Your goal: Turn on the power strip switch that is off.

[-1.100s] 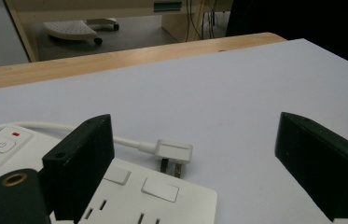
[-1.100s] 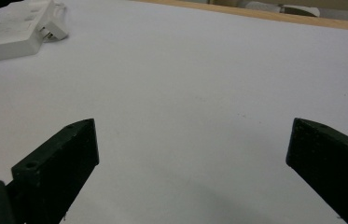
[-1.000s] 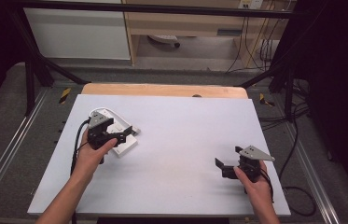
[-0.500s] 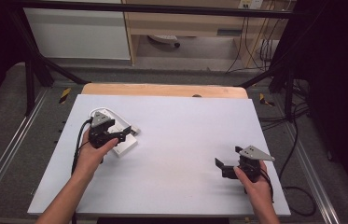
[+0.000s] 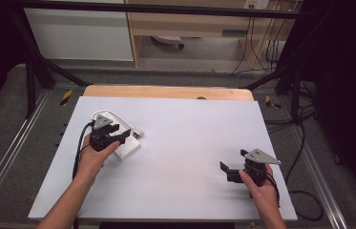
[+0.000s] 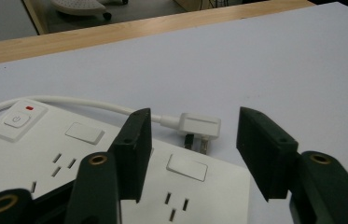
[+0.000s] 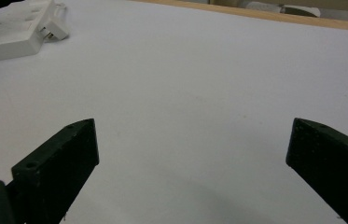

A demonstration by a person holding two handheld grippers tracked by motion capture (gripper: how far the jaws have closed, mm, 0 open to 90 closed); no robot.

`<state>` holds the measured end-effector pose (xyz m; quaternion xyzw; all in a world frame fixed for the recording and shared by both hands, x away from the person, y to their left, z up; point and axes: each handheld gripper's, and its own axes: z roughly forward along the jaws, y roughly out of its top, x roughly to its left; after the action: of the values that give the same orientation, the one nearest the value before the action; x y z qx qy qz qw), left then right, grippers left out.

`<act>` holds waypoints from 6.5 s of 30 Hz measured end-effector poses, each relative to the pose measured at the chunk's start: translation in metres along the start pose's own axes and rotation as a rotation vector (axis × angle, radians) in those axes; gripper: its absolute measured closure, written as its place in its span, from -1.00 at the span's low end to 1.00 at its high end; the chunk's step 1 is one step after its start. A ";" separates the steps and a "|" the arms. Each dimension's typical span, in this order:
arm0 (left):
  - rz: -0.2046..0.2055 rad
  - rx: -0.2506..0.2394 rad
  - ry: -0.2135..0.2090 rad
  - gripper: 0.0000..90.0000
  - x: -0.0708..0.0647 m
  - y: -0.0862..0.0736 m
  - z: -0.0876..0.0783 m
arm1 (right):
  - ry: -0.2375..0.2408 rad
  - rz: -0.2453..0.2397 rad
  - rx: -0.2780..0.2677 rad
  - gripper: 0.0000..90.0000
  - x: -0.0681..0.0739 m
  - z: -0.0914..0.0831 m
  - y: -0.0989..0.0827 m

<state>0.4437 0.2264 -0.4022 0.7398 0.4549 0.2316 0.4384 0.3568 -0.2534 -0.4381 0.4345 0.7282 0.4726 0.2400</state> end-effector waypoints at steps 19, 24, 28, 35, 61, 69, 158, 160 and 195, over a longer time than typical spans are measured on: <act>-0.011 0.012 -0.040 0.60 0.001 -0.006 0.004 | 0.002 -0.003 0.002 -0.94 0.000 0.000 0.000; -0.027 0.009 -0.052 0.74 0.003 -0.007 0.006 | 0.003 -0.004 0.002 -0.94 0.000 0.000 0.000; -0.033 0.012 -0.059 0.83 0.005 -0.008 0.006 | 0.002 -0.003 0.002 -0.94 0.000 0.000 0.000; -0.029 0.018 -0.073 0.93 0.003 -0.009 0.008 | 0.002 -0.003 0.001 -0.94 0.000 0.000 0.000; -0.016 0.045 -0.068 1.00 0.006 -0.015 0.023 | 0.003 -0.007 0.001 -0.94 0.000 0.000 0.000; -0.027 0.046 -0.051 1.00 0.010 -0.017 0.027 | 0.005 -0.011 0.004 -0.94 -0.001 0.001 0.000; -0.073 0.020 -0.057 1.00 0.014 -0.028 0.038 | 0.011 -0.012 0.013 -0.94 0.000 0.001 0.000; -0.081 0.018 -0.061 1.00 0.015 -0.028 0.038 | 0.012 -0.011 0.014 -0.94 0.000 0.001 0.000; -0.097 0.012 -0.048 1.00 0.021 -0.030 0.038 | 0.008 -0.010 0.007 -0.94 -0.001 0.000 0.000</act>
<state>0.4678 0.2342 -0.4487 0.7248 0.4808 0.1897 0.4555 0.3577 -0.2541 -0.4381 0.4299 0.7328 0.4708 0.2378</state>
